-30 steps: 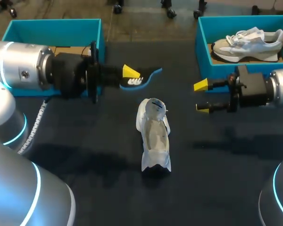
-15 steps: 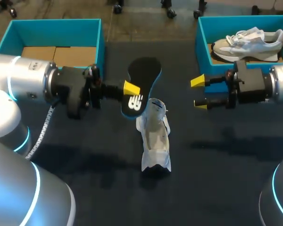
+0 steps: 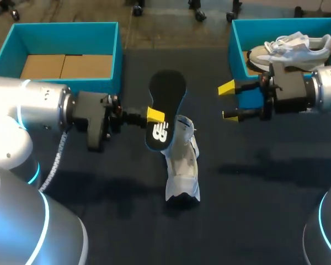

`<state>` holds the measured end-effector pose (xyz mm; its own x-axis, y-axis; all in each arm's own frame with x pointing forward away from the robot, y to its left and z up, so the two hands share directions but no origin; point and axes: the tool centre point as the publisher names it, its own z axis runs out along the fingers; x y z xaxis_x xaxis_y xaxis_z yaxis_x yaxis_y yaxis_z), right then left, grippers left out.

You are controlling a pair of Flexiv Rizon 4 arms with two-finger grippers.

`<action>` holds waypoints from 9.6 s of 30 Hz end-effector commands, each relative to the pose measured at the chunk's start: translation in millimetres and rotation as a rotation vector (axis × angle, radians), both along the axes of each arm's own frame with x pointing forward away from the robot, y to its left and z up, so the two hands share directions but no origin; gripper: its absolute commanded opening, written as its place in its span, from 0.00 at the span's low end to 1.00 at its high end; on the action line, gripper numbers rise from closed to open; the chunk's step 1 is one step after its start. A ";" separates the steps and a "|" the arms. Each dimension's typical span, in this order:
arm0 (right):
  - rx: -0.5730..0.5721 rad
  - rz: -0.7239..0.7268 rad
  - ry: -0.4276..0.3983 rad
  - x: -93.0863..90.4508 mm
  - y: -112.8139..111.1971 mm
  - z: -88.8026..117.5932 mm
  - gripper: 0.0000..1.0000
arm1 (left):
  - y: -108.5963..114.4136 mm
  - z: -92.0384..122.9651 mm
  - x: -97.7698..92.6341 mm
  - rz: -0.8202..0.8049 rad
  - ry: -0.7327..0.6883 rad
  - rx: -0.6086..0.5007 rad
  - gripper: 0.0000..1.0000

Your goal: Take the shoe out of the shoebox, open the shoe tongue, remove and reinsert the insole, then place the shoe into the shoebox

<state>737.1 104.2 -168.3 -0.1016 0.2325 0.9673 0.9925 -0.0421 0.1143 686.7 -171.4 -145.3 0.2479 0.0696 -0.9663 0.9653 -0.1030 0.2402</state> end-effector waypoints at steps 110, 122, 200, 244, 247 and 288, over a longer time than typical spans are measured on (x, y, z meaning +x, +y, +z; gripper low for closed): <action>0.118 0.076 0.037 13.9 48.1 -55.0 0.00 | 9.2 -24.3 41.6 0.266 0.024 0.433 1.00; 0.100 0.097 0.040 21.8 54.5 -60.1 0.00 | -3.4 -19.3 36.6 0.219 -0.033 0.581 1.00; 0.063 0.128 0.052 20.3 77.4 -68.8 0.00 | -45.9 -17.8 93.9 0.391 0.096 1.337 1.00; 0.055 0.141 0.058 25.1 75.7 -63.8 0.00 | -24.2 5.1 85.4 0.276 0.225 0.966 1.00; 0.054 0.140 0.059 24.2 74.5 -62.6 0.00 | -21.8 2.4 84.0 0.255 0.223 0.940 1.00; -0.007 0.118 0.100 9.1 41.1 -39.0 0.00 | -11.5 18.2 73.8 0.207 0.242 0.639 1.00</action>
